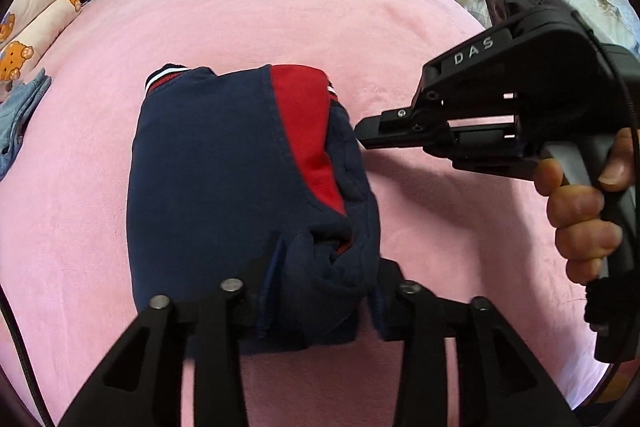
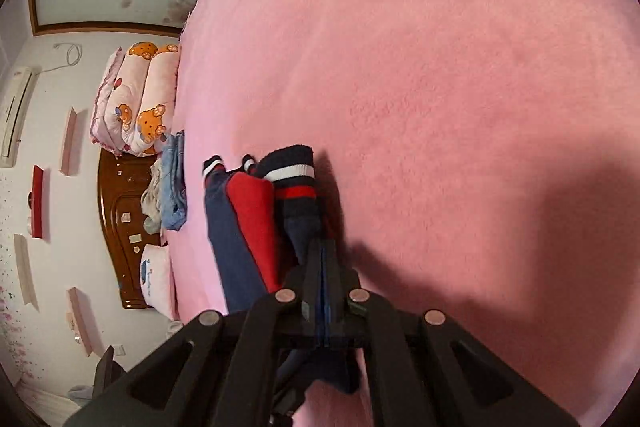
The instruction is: Fold large clothes
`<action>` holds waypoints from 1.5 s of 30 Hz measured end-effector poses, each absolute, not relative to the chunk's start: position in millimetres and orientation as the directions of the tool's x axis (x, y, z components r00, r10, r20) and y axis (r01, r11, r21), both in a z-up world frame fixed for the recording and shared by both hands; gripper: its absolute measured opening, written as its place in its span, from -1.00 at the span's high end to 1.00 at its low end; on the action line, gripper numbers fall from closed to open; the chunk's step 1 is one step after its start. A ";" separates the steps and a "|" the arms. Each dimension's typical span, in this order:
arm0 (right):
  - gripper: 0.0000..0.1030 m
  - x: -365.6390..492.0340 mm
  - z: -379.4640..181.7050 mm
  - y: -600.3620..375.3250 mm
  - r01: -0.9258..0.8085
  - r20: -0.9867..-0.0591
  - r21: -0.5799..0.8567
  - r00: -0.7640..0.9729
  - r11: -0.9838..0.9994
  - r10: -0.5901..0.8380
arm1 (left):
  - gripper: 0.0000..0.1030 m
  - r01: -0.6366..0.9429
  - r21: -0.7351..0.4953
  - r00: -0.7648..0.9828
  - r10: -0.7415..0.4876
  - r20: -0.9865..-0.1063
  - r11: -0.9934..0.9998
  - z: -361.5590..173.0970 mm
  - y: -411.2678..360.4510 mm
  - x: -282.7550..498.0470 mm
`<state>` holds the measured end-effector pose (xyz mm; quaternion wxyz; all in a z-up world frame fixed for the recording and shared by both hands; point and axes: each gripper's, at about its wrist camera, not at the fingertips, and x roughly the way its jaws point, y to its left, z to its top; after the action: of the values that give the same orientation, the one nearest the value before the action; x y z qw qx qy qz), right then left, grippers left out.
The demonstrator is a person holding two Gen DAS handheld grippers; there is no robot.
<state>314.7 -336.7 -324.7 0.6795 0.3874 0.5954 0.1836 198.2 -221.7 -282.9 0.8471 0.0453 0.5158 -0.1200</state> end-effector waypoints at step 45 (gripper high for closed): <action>0.92 279.6 -317.5 -317.0 0.146 -0.856 0.511 0.172 0.847 0.487 | 0.27 -0.040 -0.255 0.142 -0.247 -0.959 0.966 -297.1 -103.3 260.6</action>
<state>279.6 -317.0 -317.5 0.7234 0.2502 0.6326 0.1180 260.6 -103.3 -297.1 0.7477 -0.1100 0.6512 -0.0691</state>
